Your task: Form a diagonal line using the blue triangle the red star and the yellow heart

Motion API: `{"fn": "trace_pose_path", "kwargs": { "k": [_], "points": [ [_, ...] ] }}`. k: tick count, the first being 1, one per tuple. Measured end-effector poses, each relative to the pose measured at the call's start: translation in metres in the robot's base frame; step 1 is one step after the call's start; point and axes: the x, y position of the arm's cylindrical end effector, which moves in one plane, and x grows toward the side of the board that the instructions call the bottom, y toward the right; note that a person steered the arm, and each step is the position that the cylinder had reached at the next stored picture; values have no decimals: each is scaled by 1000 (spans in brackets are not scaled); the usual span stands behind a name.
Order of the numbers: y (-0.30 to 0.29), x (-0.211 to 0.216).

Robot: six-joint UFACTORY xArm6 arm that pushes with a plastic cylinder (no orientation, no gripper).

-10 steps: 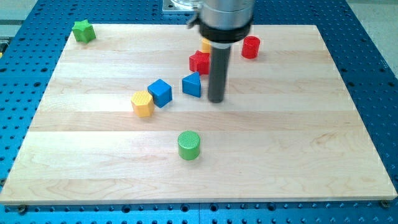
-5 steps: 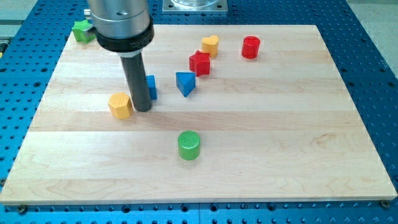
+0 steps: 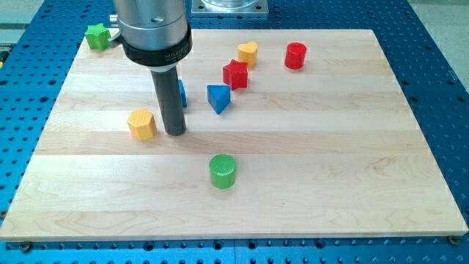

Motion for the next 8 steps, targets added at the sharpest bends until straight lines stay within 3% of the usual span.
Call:
{"fn": "trace_pose_path", "kwargs": {
  "k": [1, 2, 5, 6, 7, 8],
  "points": [
    [3, 11],
    [-40, 16],
    [-52, -82],
    [-20, -72],
    [2, -27],
    [-14, -56]
  ]
}}
